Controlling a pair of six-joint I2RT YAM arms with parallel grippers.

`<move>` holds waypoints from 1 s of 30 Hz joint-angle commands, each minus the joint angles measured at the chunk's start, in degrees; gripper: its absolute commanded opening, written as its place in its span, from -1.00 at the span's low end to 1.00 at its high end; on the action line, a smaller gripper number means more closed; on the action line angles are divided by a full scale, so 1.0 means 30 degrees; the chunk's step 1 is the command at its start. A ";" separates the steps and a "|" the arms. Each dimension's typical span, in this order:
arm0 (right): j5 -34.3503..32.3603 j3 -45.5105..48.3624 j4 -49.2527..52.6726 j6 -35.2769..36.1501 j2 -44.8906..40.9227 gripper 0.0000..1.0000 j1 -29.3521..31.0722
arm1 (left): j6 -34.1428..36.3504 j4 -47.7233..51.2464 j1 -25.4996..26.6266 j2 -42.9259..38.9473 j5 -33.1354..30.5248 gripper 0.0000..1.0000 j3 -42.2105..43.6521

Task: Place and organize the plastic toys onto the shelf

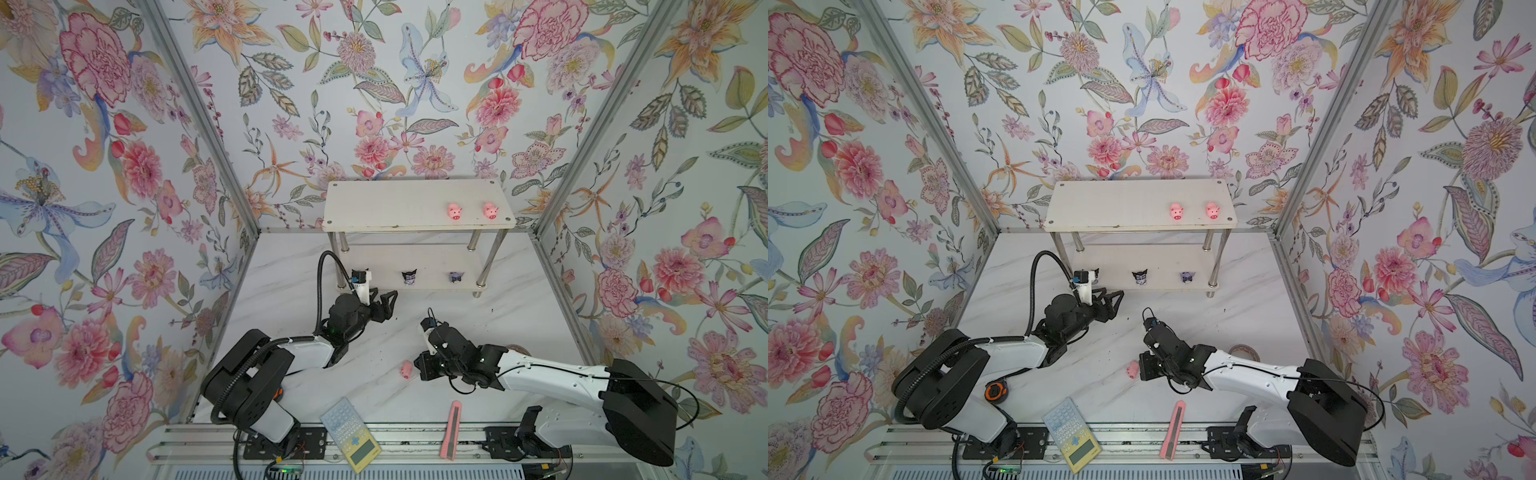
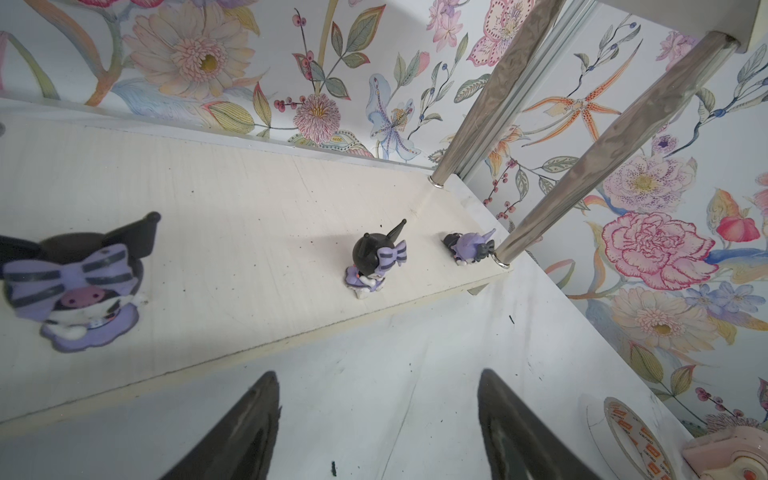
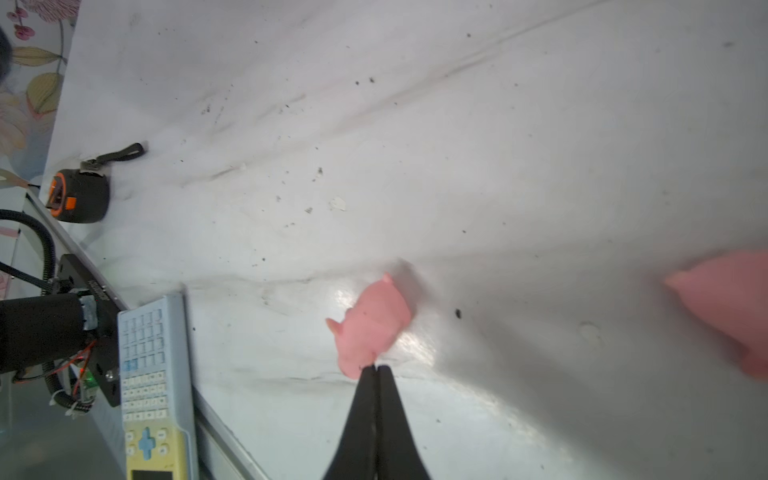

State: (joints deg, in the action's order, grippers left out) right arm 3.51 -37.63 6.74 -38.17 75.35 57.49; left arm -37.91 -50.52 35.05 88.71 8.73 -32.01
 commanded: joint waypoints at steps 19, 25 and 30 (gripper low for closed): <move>-0.0908 0.1360 -0.0079 -0.0450 0.2171 -1.00 0.0441 | 0.0680 0.0343 0.0220 -0.0833 -0.0692 0.52 -0.0078; -0.1125 0.2647 0.0401 -0.0781 0.0412 -1.00 -0.0120 | 0.0422 0.0085 0.0227 -0.0507 -0.0479 0.52 -0.0213; -0.1488 0.2010 0.2177 -0.0504 -0.1095 -0.72 -0.0140 | 0.0507 0.0257 0.0239 -0.0681 -0.0501 0.52 -0.0256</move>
State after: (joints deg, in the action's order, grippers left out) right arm 0.62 -30.30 8.91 -39.55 74.59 57.12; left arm -36.91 -49.58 35.18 86.67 7.11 -32.01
